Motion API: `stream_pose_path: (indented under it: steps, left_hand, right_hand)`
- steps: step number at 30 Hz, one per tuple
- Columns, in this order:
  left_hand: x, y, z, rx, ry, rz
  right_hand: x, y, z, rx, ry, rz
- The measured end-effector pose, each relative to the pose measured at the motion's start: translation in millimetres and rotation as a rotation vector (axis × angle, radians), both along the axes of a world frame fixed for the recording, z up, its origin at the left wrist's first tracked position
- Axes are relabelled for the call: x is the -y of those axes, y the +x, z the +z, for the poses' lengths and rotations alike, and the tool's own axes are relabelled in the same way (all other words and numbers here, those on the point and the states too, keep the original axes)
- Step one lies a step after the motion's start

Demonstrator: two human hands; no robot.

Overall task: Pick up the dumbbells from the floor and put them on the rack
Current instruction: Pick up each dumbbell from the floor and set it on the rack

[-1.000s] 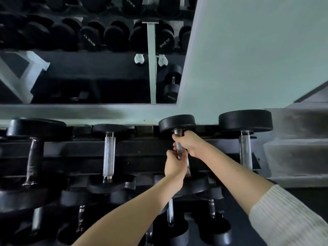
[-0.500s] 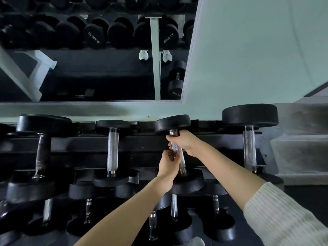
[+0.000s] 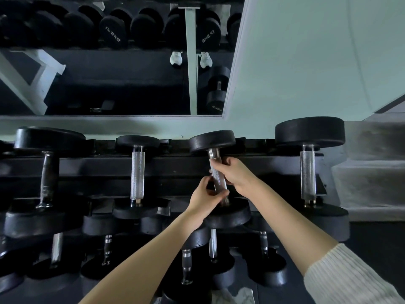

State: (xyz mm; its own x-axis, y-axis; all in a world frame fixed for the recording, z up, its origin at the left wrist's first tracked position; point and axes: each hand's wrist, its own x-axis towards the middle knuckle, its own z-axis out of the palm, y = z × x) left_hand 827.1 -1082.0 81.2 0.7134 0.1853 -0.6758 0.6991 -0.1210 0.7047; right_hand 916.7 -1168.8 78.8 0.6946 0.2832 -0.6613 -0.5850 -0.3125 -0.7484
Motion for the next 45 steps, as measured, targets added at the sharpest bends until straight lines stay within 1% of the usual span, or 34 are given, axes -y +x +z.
stream_pose_path:
  steps: [3,8,12,14,20,24,35,45]
  left_hand:
    - [3.9,-4.4,-4.0,0.043,0.087,-0.021]
    - [6.6,0.3,-4.4,0.061,0.106,0.026]
    - [1.5,3.9,-7.4,0.065,0.228,-0.050]
    - [-3.2,5.5,-6.2,0.058,0.262,-0.084]
    - [-2.7,5.7,-3.1,0.050,0.254,-0.126]
    - [4.6,4.2,-2.4,0.072,0.275,-0.109]
    - [6.0,0.0,-3.8,0.104,0.275,-0.062]
    - [5.1,-0.2,-5.9,0.113,0.271,-0.048]
  right_hand:
    - [-9.3,0.2,0.4,-0.027,0.155,-0.086]
    - [-9.9,-1.4,-5.1,-0.095,0.226,-0.238]
    - [-7.9,-2.5,-10.9,-0.172,0.313,-0.367]
    - [-8.4,-3.3,-11.5,-0.191,0.355,-0.397]
    - [-0.5,-0.9,-5.4,-0.230,0.382,-0.367]
    - [3.4,0.0,0.9,-0.246,0.390,-0.343]
    - [-3.3,-1.1,4.2,-0.189,0.291,-0.308]
    - [-4.1,2.3,-0.4,-0.171,0.265,-0.282]
